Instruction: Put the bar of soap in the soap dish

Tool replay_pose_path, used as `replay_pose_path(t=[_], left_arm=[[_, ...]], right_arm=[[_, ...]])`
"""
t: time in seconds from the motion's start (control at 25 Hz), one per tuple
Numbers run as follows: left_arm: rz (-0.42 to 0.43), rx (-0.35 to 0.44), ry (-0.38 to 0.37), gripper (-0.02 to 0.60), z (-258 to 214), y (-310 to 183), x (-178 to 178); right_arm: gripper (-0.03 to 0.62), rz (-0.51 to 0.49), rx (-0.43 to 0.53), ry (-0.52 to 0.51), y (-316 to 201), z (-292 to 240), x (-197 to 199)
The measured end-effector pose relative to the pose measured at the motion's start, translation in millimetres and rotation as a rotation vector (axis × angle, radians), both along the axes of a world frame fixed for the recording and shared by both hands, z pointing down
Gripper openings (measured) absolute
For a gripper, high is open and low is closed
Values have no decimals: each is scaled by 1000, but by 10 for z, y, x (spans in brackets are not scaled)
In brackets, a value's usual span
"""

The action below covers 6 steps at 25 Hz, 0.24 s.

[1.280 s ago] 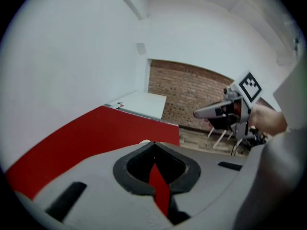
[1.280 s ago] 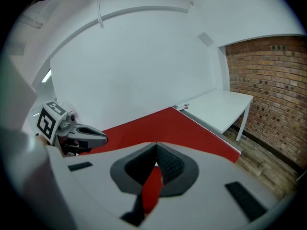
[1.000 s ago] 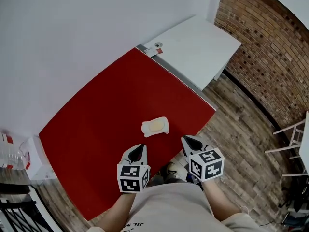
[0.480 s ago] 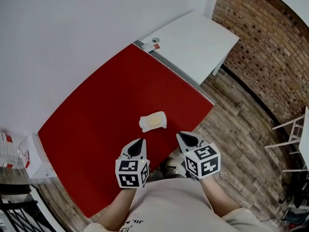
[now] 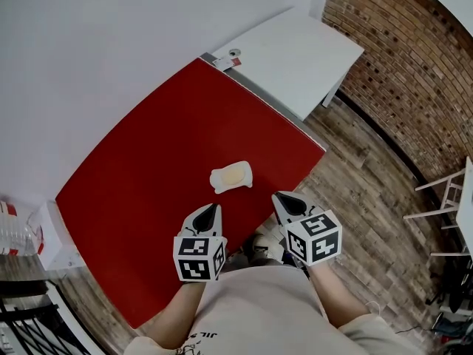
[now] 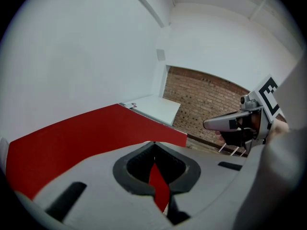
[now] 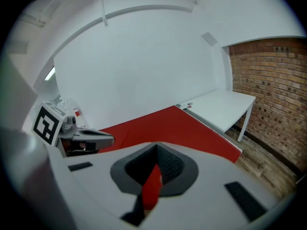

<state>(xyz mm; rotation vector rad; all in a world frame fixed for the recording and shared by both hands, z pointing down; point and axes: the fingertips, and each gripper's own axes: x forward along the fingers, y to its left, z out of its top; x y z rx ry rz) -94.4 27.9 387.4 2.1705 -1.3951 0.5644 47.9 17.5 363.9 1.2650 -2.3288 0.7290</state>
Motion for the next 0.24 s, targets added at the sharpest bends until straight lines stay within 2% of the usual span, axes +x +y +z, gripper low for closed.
replay_pose_path(t=[0.24], left_arm=[[5,3,2,8,-24,-22,23]], right_arm=[[3,-4,3,4,-16,-18,48]])
